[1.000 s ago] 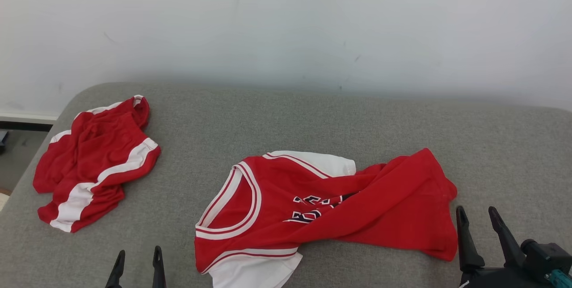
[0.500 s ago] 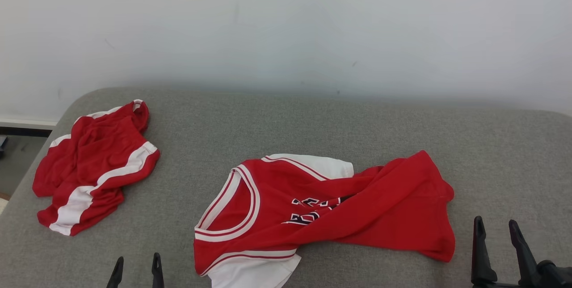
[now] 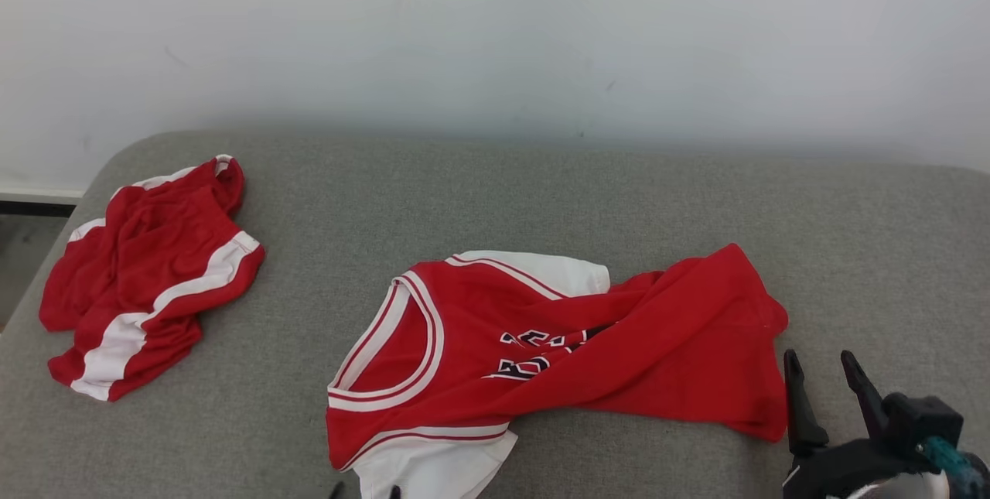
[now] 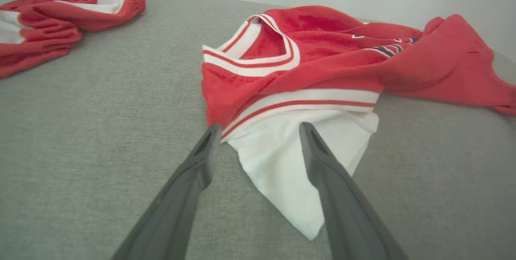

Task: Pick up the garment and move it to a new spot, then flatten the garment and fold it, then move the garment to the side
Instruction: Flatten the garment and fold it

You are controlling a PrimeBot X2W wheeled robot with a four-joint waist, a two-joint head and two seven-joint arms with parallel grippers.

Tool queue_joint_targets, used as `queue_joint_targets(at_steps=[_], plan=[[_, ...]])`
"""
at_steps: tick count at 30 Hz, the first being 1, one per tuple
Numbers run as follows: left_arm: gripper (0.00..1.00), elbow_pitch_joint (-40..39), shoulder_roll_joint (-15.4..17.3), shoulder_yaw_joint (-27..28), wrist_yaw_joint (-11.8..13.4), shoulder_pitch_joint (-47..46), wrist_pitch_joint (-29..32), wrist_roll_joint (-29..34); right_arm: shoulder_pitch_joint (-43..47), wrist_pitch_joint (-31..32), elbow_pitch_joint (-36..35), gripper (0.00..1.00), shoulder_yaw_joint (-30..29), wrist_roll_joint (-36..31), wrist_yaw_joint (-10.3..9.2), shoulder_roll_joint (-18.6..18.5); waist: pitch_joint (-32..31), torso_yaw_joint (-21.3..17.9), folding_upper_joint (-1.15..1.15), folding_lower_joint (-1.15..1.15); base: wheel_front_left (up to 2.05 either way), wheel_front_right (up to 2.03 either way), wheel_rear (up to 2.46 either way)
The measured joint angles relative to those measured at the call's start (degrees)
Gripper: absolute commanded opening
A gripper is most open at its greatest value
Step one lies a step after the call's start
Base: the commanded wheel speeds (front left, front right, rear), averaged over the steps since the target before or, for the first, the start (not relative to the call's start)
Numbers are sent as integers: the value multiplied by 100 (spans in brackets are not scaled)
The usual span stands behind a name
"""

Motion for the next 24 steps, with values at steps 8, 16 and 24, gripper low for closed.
queue_joint_targets(at_steps=[8, 16, 24], plan=[[100, 442, -179, -485, -132, -10, -7, -88, -861, -51, 1085, 100, 301, 90, 0, -230, 215, 78, 0, 0, 0, 0, 0], [100, 688, -243, -769, -105, -5, 52, -276, -1615, -108, 2126, 100, 478, 125, 1, -371, 348, 180, 0, 0, 0, 0, 0], [100, 929, -255, -883, -120, -153, 148, -485, -2217, -159, 2960, 100, 621, 123, 1, -468, 460, 241, 0, 0, 0, 0, 0]])
